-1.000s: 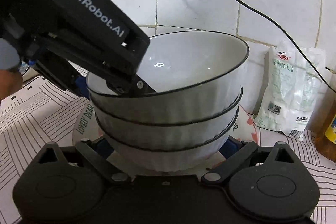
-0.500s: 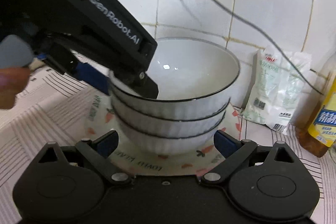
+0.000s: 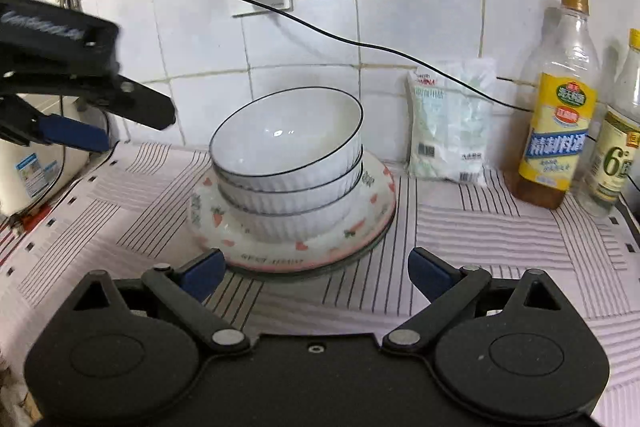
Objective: Organize plates and bowls
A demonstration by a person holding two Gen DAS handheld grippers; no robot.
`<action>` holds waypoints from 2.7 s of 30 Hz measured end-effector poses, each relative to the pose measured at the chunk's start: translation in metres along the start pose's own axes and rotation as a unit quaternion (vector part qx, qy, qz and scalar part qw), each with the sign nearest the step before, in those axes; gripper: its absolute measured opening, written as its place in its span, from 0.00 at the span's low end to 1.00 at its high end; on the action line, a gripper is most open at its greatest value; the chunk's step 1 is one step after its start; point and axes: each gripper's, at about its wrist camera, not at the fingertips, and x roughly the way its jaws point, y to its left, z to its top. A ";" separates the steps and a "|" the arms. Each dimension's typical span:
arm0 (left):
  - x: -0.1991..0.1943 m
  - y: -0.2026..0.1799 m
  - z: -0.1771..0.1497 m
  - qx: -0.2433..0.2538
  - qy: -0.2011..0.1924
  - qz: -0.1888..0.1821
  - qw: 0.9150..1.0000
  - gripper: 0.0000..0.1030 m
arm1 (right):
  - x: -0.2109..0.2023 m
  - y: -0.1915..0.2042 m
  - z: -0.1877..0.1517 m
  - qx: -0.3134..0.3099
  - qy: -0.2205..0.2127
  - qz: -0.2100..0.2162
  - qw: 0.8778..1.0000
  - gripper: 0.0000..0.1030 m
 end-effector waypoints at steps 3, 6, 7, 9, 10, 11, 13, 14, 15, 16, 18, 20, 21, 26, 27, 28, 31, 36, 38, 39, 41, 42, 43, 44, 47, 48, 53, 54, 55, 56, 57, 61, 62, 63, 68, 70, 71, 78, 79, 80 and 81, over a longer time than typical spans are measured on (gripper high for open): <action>-0.022 0.000 -0.003 0.004 0.010 0.021 1.000 0.77 | -0.018 -0.003 0.001 0.003 -0.009 -0.007 1.000 0.97; -0.043 0.000 -0.005 0.005 0.017 0.027 0.999 0.78 | -0.041 -0.001 0.007 0.004 -0.012 -0.012 1.000 0.97; -0.051 -0.001 -0.005 0.007 0.017 0.030 0.999 0.79 | -0.050 -0.001 0.009 0.003 -0.014 -0.015 1.000 0.98; -0.067 -0.002 -0.007 0.012 0.013 0.037 0.999 0.82 | -0.066 0.000 0.015 0.006 -0.016 -0.023 1.000 0.98; -0.076 -0.003 -0.007 0.012 0.011 0.041 0.999 0.85 | -0.072 0.000 0.017 0.009 -0.017 -0.027 0.999 0.99; -0.085 -0.003 -0.008 0.011 0.008 0.043 0.999 0.89 | -0.080 0.000 0.019 0.014 -0.017 -0.033 0.999 0.99; -0.099 -0.005 -0.009 0.012 0.003 0.050 0.999 0.94 | -0.092 -0.001 0.022 0.027 -0.015 -0.049 0.998 1.00; -0.106 -0.006 -0.009 0.015 0.002 0.055 0.998 0.96 | -0.098 -0.001 0.024 0.033 -0.013 -0.053 0.998 1.00; -0.112 -0.008 -0.010 0.017 0.001 0.061 0.998 0.96 | -0.104 -0.002 0.025 0.040 -0.012 -0.057 0.998 1.00; -0.118 -0.009 -0.011 0.020 0.001 0.065 0.998 0.96 | -0.111 -0.002 0.025 0.045 -0.010 -0.061 0.997 1.00; -0.130 -0.011 -0.013 0.023 0.002 0.073 0.997 0.96 | -0.123 -0.004 0.028 0.055 -0.005 -0.073 0.996 1.00; -0.141 -0.012 -0.016 0.025 0.002 0.079 0.997 0.96 | -0.136 -0.004 0.029 0.060 -0.004 -0.076 0.995 1.00; -0.145 -0.013 -0.018 0.028 0.005 0.082 0.996 0.96 | -0.142 -0.004 0.029 0.058 -0.005 -0.077 0.995 1.00; -0.168 -0.015 -0.028 0.039 0.008 0.088 0.995 0.96 | -0.172 0.003 0.029 0.062 -0.007 -0.098 0.993 1.00; -0.172 -0.016 -0.030 0.042 0.007 0.090 0.995 0.96 | -0.179 0.003 0.029 0.071 -0.003 -0.092 0.993 1.00; -0.174 -0.016 -0.032 0.046 0.003 0.090 0.995 0.96 | -0.184 0.004 0.029 0.076 0.001 -0.085 0.993 1.00; -0.180 -0.020 -0.038 0.056 0.002 0.099 0.994 0.96 | -0.199 0.013 0.029 0.058 0.004 -0.064 0.996 1.00; -0.193 -0.023 -0.047 0.066 -0.004 0.103 0.992 0.96 | -0.216 0.035 0.029 0.008 0.002 -0.088 0.996 1.00; -0.198 -0.024 -0.050 0.067 -0.004 0.106 0.992 0.96 | -0.222 0.040 0.027 0.002 -0.001 -0.084 0.996 1.00; -0.200 -0.025 -0.051 0.065 -0.004 0.108 0.992 0.96 | -0.224 0.042 0.027 0.001 0.000 -0.083 0.997 1.00; -0.203 -0.025 -0.052 0.059 -0.001 0.114 0.992 0.96 | -0.227 0.045 0.025 -0.001 -0.001 -0.085 0.996 1.00; -0.203 -0.026 -0.052 0.060 0.003 0.117 0.991 0.96 | -0.229 0.046 0.024 0.000 -0.001 -0.086 0.996 1.00; -0.203 -0.026 -0.052 0.061 0.008 0.120 0.991 0.96 | -0.230 0.046 0.024 0.001 -0.002 -0.087 0.996 1.00; -0.204 -0.027 -0.053 0.063 0.012 0.122 0.990 0.96 | -0.231 0.046 0.023 0.003 -0.002 -0.087 0.996 1.00; -0.207 -0.028 -0.055 0.066 0.010 0.123 0.990 0.96 | -0.234 0.047 0.020 0.006 -0.002 -0.087 0.996 1.00; -0.209 -0.028 -0.056 0.067 0.008 0.124 0.990 0.96 | -0.235 0.046 0.019 0.006 -0.003 -0.087 0.996 1.00; -0.213 -0.033 -0.058 0.075 0.011 0.130 0.989 0.96 | -0.236 0.042 0.016 0.012 -0.001 -0.096 0.995 1.00; -0.213 -0.033 -0.058 0.077 0.012 0.132 0.988 0.96 | -0.236 0.041 0.016 0.014 0.000 -0.101 0.995 1.00; -0.214 -0.034 -0.059 0.079 0.013 0.133 0.988 0.96 | -0.235 0.040 0.015 0.016 0.001 -0.103 0.995 1.00; -0.215 -0.034 -0.059 0.079 0.013 0.134 0.988 0.96 | -0.235 0.040 0.015 0.019 0.001 -0.104 0.994 1.00; -0.216 -0.034 -0.060 0.079 0.013 0.134 0.988 0.96 | -0.235 0.039 0.014 0.023 0.002 -0.106 0.994 1.00; -0.219 -0.032 -0.064 0.078 0.009 0.134 0.988 0.96 | -0.236 0.037 0.012 0.039 0.002 -0.110 0.993 1.00; -0.219 -0.031 -0.065 0.077 0.009 0.134 0.988 0.96 | -0.236 0.036 0.011 0.041 0.002 -0.110 0.993 1.00; -0.219 -0.030 -0.067 0.076 0.009 0.132 0.988 0.96 | -0.237 0.036 0.011 0.043 0.002 -0.111 0.993 1.00; -0.219 -0.026 -0.072 0.079 0.008 0.134 0.988 0.96 | -0.246 0.038 0.009 0.051 -0.007 -0.118 0.992 1.00; -0.220 -0.025 -0.074 0.078 0.004 0.136 0.988 0.96 | -0.249 0.040 0.009 0.053 -0.011 -0.115 0.992 1.00; -0.220 -0.024 -0.075 0.076 0.004 0.137 0.988 0.96 | -0.250 0.041 0.009 0.052 -0.012 -0.115 0.992 1.00; -0.220 -0.023 -0.077 0.075 -0.001 0.139 0.987 0.96 | -0.253 0.043 0.010 0.046 -0.012 -0.117 0.992 1.00; -0.220 -0.023 -0.077 0.077 -0.003 0.138 0.987 0.96 | -0.253 0.043 0.010 0.044 -0.010 -0.118 0.992 1.00; -0.220 -0.024 -0.078 0.077 -0.004 0.138 0.987 0.96 | -0.253 0.044 0.010 0.043 -0.010 -0.118 0.992 1.00; -0.220 -0.024 -0.078 0.076 -0.005 0.137 0.988 0.96 | -0.253 0.044 0.011 0.040 -0.010 -0.117 0.992 1.00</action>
